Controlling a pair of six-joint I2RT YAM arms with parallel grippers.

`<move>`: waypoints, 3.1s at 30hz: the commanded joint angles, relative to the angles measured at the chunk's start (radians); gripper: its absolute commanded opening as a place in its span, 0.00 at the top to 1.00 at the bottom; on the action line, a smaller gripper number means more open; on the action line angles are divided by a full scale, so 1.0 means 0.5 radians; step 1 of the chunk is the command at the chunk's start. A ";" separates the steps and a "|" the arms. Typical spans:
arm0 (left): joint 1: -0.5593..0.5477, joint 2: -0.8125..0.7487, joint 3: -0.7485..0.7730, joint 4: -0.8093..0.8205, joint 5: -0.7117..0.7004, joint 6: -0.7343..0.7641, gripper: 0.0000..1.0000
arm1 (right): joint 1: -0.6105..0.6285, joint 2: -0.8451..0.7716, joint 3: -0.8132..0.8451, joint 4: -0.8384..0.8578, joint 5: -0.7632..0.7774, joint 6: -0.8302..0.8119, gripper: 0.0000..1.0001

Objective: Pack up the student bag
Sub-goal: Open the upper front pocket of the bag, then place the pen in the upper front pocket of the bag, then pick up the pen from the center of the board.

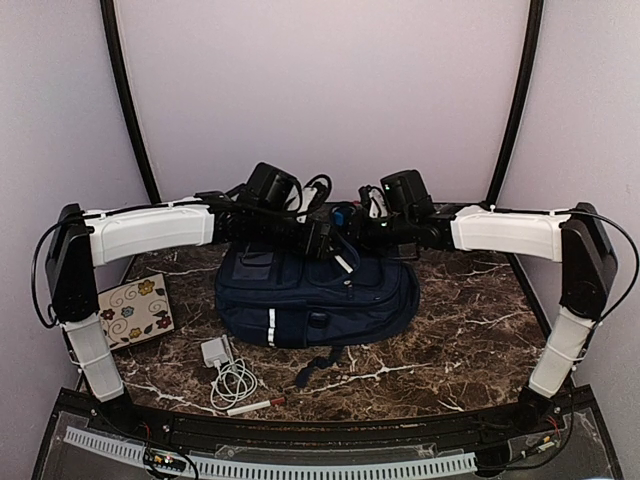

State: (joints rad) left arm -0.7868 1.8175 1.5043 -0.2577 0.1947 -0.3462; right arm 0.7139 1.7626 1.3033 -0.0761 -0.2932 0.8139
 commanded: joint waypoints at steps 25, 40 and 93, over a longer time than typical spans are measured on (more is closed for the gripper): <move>0.101 0.123 0.225 0.111 -0.067 -0.049 0.33 | 0.177 -0.074 -0.092 -0.045 -0.006 -0.130 1.00; 0.088 -0.172 0.169 0.148 -0.087 0.079 1.00 | 0.118 -0.355 -0.376 0.016 0.084 -0.029 1.00; 0.297 -0.631 0.200 0.175 -0.508 0.630 1.00 | 1.174 -0.320 0.177 -0.646 0.379 -1.188 0.45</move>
State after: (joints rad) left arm -0.6590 1.6341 1.6142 -0.3504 -0.0422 -0.0502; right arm 1.1656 1.4731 1.3926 -0.4137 -0.0425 0.3908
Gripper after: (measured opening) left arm 0.071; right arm 0.521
